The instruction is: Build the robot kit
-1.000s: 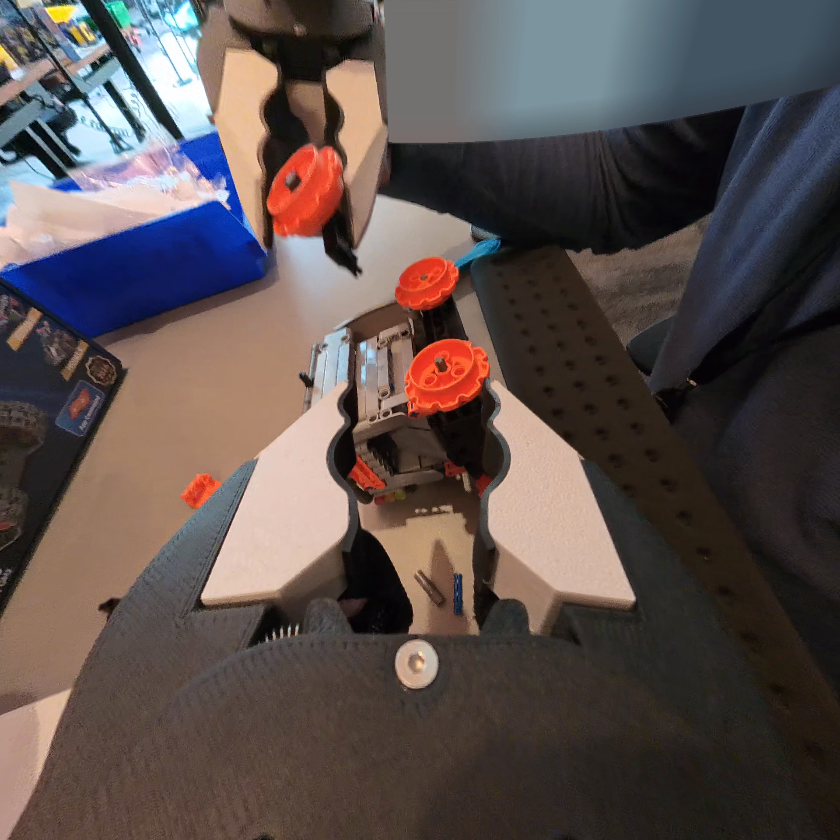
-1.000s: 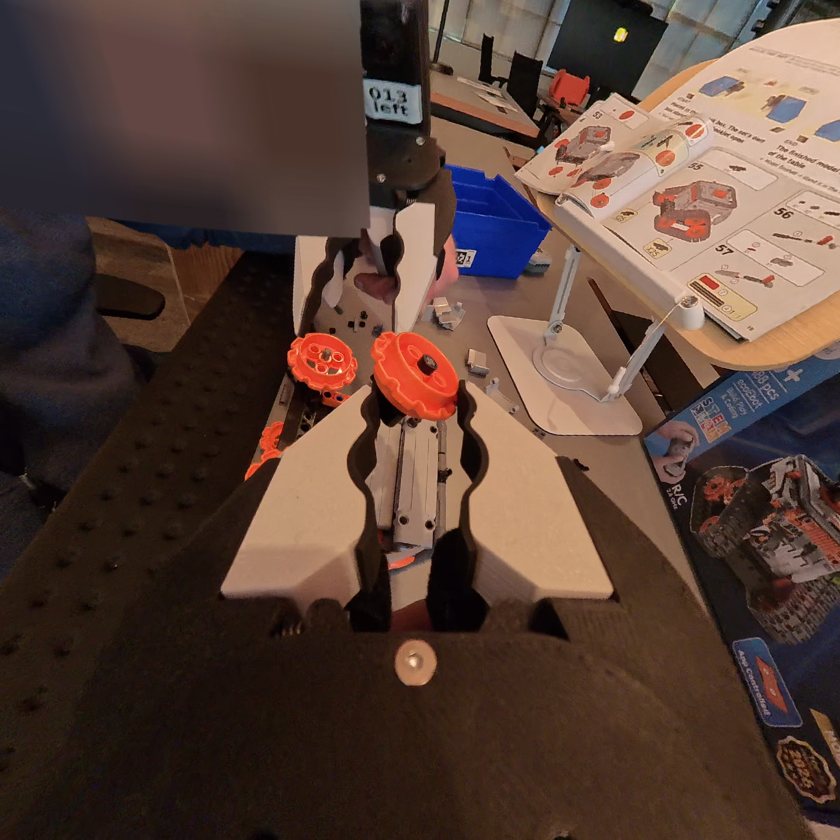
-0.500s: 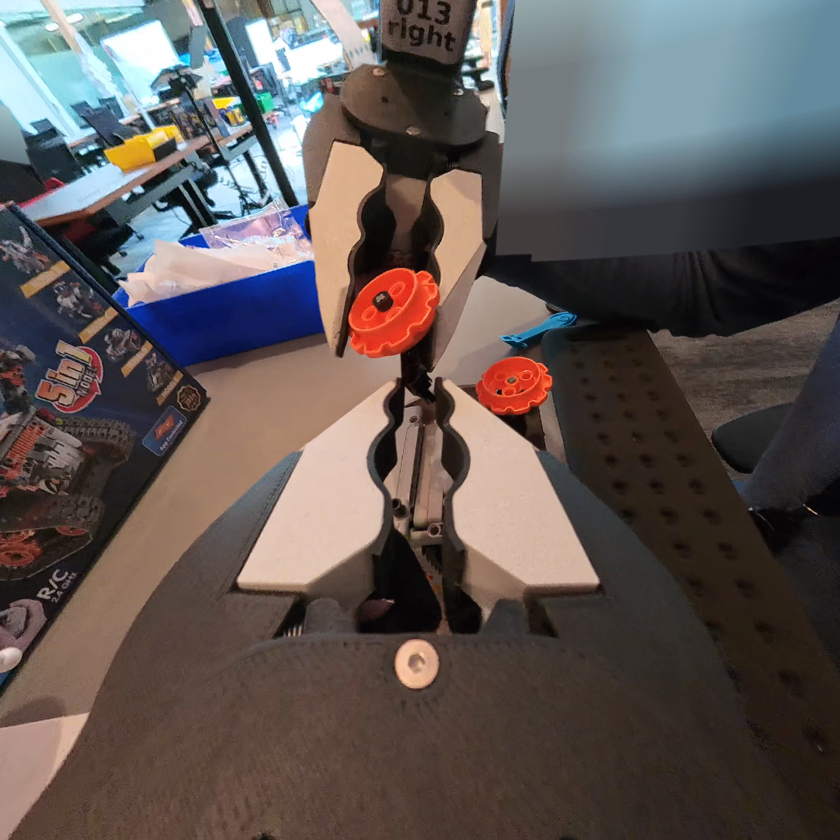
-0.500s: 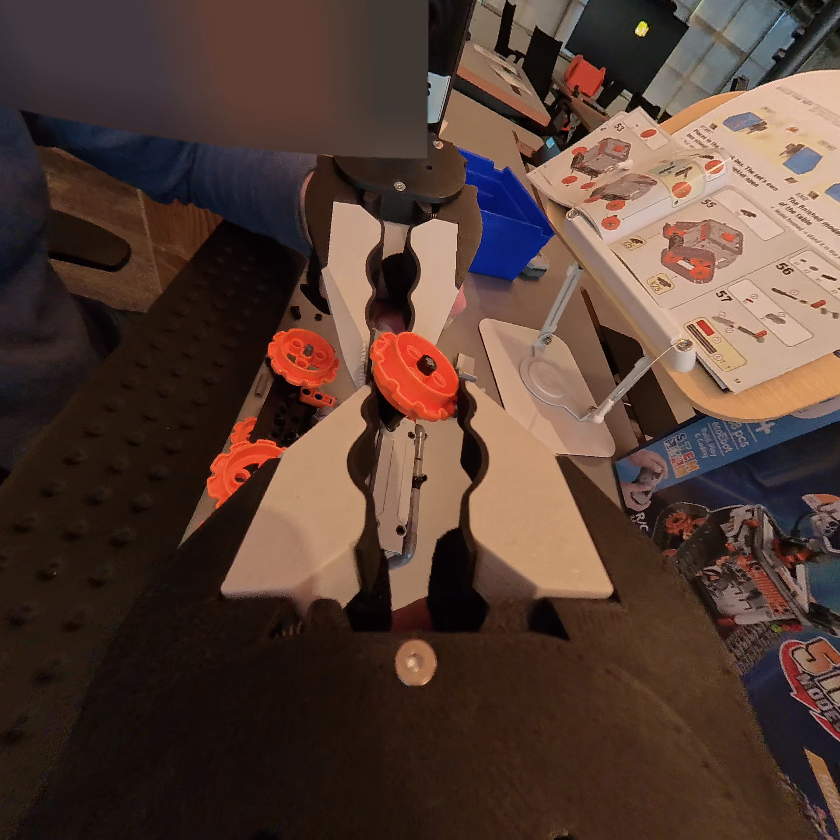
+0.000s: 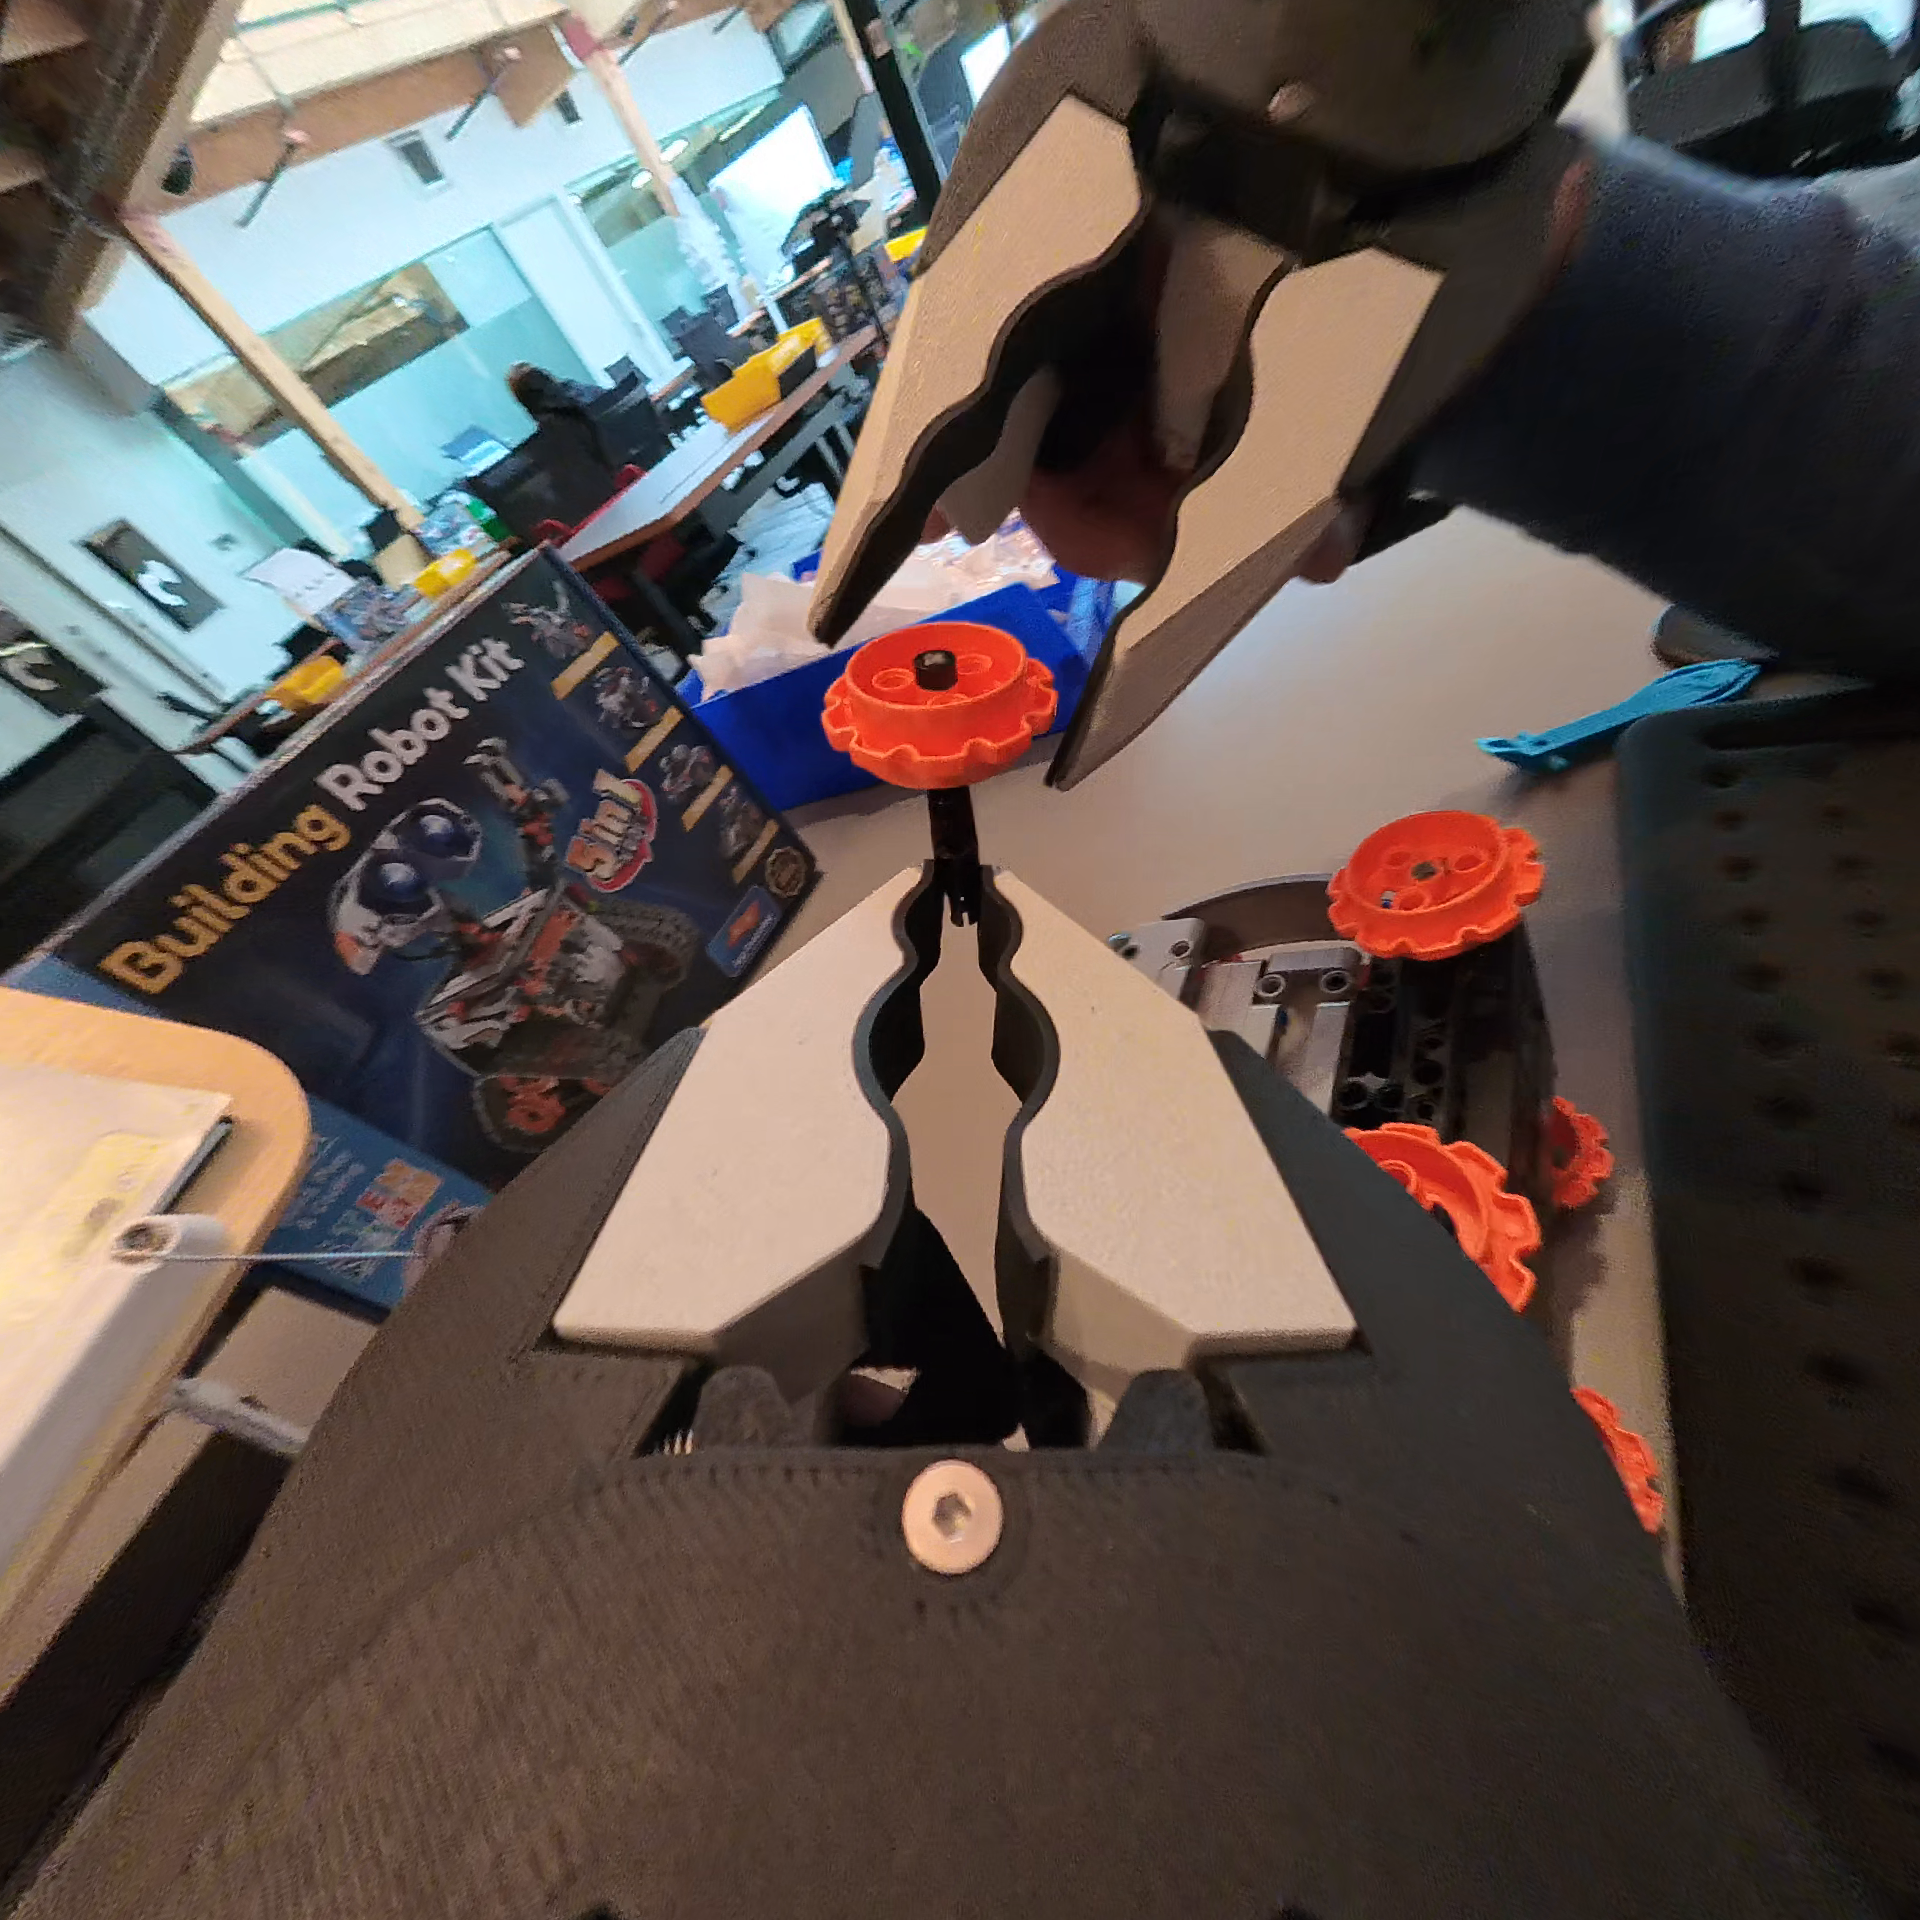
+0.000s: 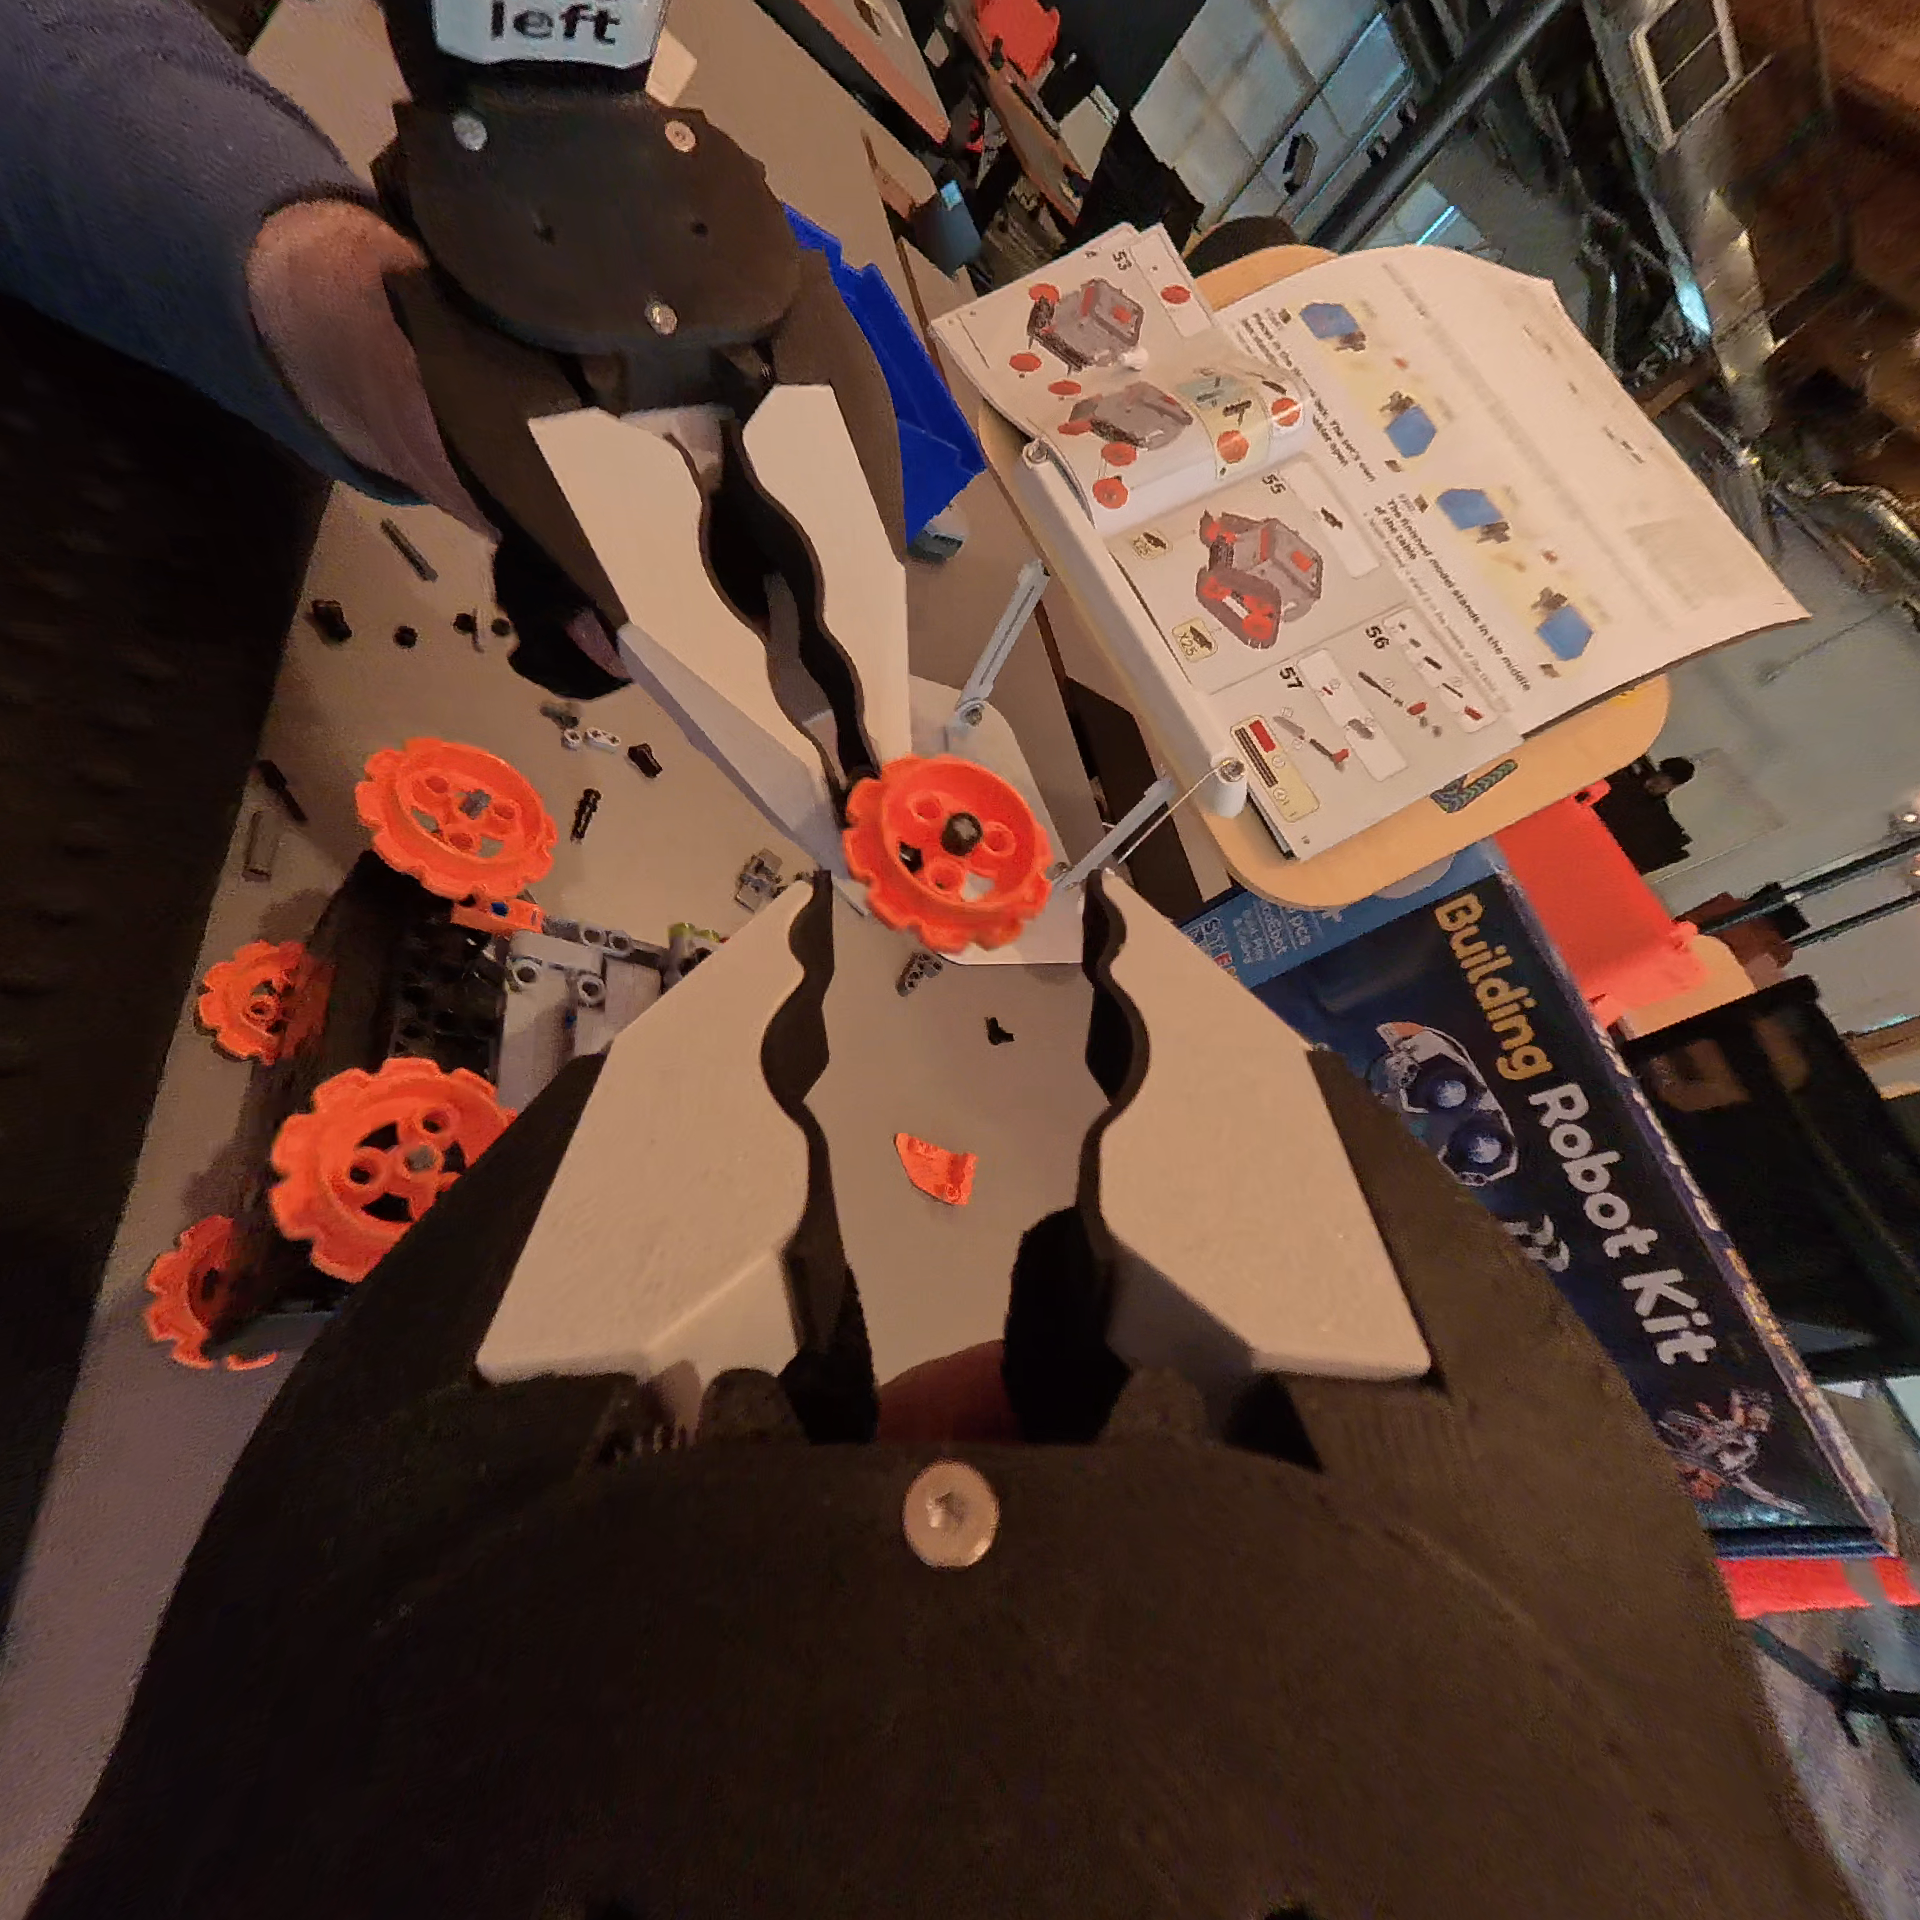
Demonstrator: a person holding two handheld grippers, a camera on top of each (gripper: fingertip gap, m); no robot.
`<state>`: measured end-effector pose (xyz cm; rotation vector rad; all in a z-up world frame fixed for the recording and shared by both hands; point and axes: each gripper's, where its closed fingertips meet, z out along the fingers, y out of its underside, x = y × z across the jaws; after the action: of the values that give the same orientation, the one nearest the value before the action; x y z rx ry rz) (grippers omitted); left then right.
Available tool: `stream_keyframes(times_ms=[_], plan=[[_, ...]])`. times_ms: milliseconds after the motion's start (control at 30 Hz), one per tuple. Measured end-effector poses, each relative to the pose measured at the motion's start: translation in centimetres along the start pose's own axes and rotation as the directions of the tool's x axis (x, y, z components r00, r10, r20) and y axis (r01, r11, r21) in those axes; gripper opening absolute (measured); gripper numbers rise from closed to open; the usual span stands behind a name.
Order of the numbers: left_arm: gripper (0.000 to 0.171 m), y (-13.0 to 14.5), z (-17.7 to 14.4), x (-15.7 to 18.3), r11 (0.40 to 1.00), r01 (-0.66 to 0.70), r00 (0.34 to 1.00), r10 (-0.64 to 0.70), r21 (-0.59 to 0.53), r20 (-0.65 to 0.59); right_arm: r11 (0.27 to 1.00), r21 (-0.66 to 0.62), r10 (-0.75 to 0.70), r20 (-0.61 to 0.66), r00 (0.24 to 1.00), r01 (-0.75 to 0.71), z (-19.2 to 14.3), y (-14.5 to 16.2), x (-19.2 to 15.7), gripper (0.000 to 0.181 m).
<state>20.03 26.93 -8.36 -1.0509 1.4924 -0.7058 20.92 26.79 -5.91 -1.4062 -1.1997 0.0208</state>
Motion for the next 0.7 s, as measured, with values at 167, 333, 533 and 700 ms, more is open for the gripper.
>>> stream_keyframes(times_ms=[167,333,533,700], plan=[[0.006,0.0,0.2,-0.2,0.998,-0.059,0.995,0.061,-0.031,0.083,0.994,-0.086,-0.068,-0.081,0.994,0.061,1.2,0.0,0.1,0.038],[0.006,-0.1,0.1,-0.3,0.998,-0.049,0.993,0.052,-0.033,0.109,0.985,-0.105,-0.151,-0.132,0.98,0.137,1.3,-0.2,0.3,0.037],[0.008,-1.2,-0.1,0.4,0.99,-0.096,0.994,0.089,0.099,0.066,0.994,0.0,-0.11,-0.083,0.99,0.11,0.4,-0.7,0.1,0.036],[0.032,-2.0,-1.0,0.6,0.983,0.007,0.998,0.005,0.181,-0.066,0.996,0.069,-0.053,-0.045,0.998,0.056,-0.3,-0.6,0.4,0.036]])
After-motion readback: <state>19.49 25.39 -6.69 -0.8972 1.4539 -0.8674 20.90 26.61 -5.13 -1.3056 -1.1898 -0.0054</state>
